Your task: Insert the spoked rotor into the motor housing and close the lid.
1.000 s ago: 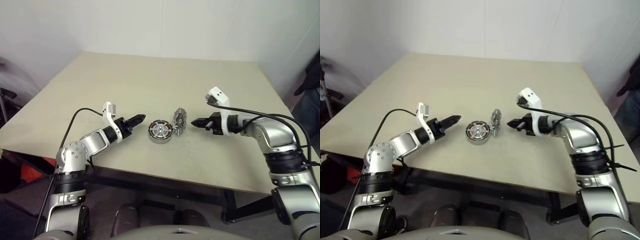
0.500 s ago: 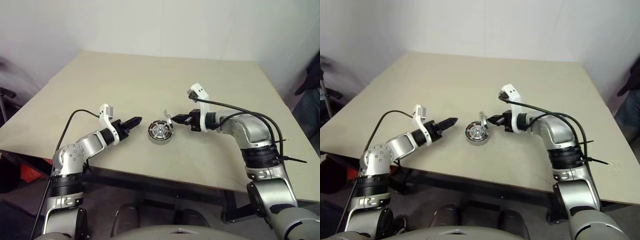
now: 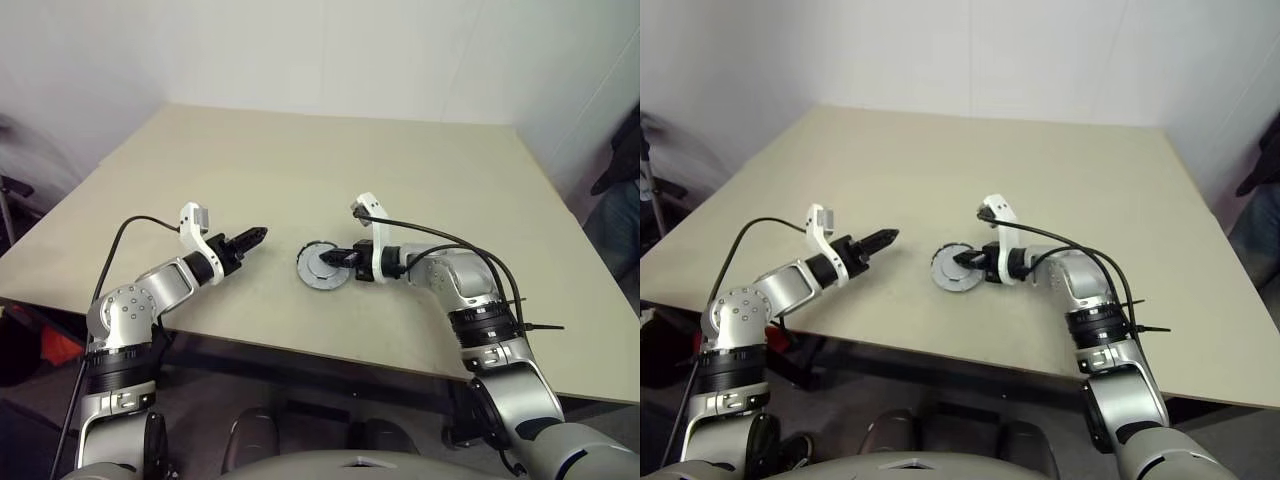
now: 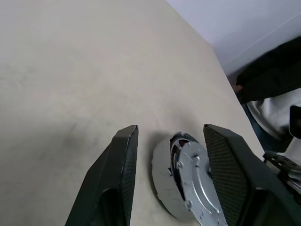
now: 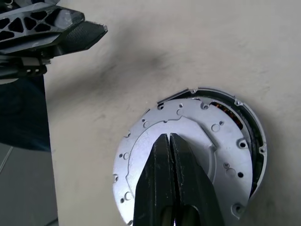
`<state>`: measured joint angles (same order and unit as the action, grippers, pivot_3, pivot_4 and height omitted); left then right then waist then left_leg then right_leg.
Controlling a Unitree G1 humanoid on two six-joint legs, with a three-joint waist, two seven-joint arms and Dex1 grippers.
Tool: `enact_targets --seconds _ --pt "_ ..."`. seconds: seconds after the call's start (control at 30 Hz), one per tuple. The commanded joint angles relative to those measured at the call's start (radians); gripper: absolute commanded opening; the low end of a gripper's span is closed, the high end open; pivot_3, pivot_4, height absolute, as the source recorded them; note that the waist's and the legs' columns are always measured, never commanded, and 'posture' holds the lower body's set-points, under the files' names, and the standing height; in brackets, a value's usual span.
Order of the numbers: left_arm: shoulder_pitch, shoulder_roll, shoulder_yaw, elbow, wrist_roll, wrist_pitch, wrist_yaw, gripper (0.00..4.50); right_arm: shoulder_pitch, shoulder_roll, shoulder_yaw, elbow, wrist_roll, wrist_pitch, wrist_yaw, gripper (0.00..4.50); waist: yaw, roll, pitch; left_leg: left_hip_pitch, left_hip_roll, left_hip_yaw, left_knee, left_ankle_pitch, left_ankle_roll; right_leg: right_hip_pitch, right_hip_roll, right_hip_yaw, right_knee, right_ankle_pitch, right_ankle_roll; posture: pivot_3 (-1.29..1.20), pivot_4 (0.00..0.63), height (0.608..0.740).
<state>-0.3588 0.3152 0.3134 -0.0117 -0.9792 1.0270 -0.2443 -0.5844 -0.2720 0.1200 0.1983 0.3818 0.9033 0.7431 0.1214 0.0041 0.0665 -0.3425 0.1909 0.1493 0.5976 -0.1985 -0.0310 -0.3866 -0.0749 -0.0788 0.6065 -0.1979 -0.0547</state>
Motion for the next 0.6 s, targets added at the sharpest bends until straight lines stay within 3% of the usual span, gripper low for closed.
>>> enact_targets --seconds 0.03,0.17,0.27,0.6 --pt "-0.028 0.004 -0.004 -0.030 0.000 0.003 -0.009 2.34 0.013 -0.002 -0.032 -0.021 0.009 -0.073 0.010 0.01 0.000 0.000 0.000 0.000 0.000 0.000 0.000 0.000 0.000 0.000 0.000 0.000 0.000 0.000 0.000 0.00 0.000 0.740" --pt "-0.030 -0.001 -0.023 -0.020 0.014 0.000 -0.024 2.34 0.044 -0.047 -0.041 -0.058 0.010 -0.215 0.090 0.01 0.004 0.000 0.000 -0.002 0.000 0.000 0.000 0.000 0.000 -0.001 0.000 0.000 -0.001 0.000 0.000 0.00 0.000 0.740" --pt "-0.028 0.000 -0.051 -0.017 0.036 0.005 -0.040 2.34 0.068 -0.078 -0.025 -0.054 0.001 -0.298 0.150 0.64 0.003 0.000 0.000 -0.004 0.000 0.000 0.000 0.000 0.000 -0.002 0.000 0.000 -0.001 0.000 0.000 0.00 0.000 0.740" --pt "-0.026 0.013 -0.090 -0.010 0.088 0.010 -0.072 2.34 0.105 -0.062 -0.015 0.005 -0.018 -0.439 0.224 4.08 -0.001 0.000 0.000 -0.008 0.000 0.000 0.000 0.000 0.001 -0.007 0.000 0.000 0.000 0.000 0.000 0.00 0.000 0.740"
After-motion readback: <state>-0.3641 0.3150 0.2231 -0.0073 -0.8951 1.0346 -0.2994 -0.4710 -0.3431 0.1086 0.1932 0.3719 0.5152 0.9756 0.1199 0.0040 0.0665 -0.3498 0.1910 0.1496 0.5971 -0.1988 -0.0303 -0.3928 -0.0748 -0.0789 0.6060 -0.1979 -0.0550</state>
